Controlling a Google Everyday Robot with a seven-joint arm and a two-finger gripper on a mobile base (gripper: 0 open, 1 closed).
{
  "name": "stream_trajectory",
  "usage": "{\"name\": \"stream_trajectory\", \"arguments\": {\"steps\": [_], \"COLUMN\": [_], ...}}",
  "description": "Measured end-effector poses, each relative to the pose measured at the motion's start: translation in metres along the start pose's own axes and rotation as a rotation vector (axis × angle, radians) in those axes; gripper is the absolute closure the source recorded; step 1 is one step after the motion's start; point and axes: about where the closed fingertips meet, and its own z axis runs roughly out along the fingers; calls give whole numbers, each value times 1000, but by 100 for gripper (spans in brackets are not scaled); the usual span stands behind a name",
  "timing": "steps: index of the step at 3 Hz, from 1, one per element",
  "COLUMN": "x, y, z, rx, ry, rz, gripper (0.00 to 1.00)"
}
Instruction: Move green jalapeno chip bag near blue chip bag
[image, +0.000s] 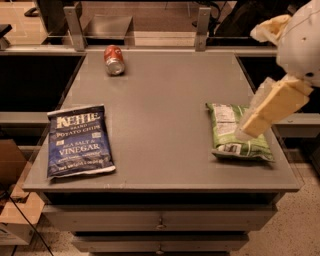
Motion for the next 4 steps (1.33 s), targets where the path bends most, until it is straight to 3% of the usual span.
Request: {"name": "stream_trajectory", "arguments": {"steps": [1, 4], "x": [8, 92], "y": [1, -1], "z": [38, 120], "rx": [-23, -81], "ry": [-13, 173], "rz": [34, 171], "gripper": [0, 0]}}
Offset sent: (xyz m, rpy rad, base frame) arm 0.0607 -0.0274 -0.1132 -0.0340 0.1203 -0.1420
